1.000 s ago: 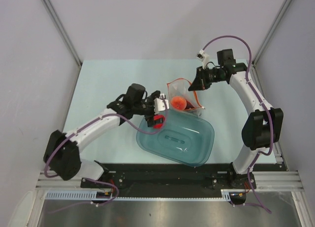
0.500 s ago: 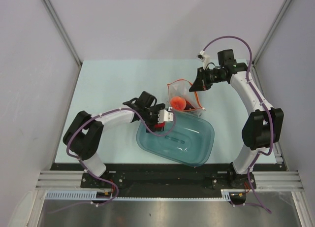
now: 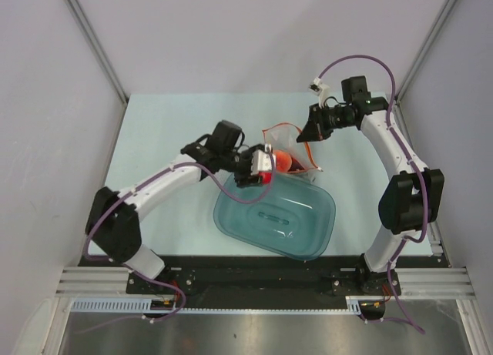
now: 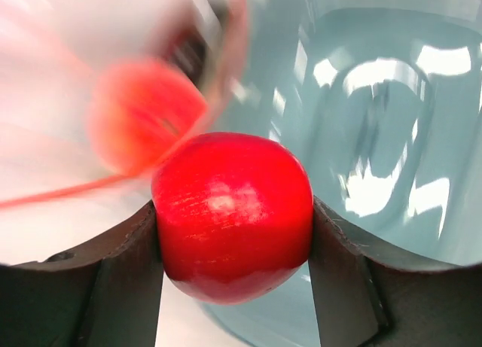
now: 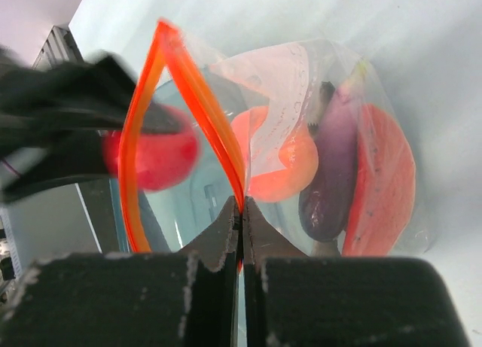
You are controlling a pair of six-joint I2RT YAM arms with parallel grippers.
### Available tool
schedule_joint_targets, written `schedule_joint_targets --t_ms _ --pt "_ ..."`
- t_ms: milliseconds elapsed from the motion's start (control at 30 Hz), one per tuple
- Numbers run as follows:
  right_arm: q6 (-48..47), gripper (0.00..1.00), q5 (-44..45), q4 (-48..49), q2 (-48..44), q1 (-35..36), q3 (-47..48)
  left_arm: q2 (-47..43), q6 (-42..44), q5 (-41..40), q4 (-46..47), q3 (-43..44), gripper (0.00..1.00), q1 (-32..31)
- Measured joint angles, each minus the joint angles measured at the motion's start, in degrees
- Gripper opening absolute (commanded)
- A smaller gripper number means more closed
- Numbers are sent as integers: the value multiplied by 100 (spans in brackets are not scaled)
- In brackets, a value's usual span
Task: Place the food in the zip-top bag and seal the zipper
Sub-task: Pick up the fake fruit from the bin, then place the fake fruit in the zipper food storage bag.
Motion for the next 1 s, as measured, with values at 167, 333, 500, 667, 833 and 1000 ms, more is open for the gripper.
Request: schedule_joint_targets --t_ms 167,333,500,667,833,1000 --pt "4 0 -4 2 59 50 98 -546 -754 509 444 1215 35 -280" --pt "13 0 -4 2 79 116 142 -293 -1233 520 962 1864 35 -599" --pt "48 0 0 9 79 138 238 533 -1309 317 859 1937 38 -627" --pt "94 0 2 20 79 138 256 1143 -1362 101 511 2013 65 -675" --pt "138 0 11 28 79 144 256 1679 -1460 -81 28 2736 99 -892" --pt "144 0 42 33 79 160 256 1473 -1567 -57 70 2704 100 -942"
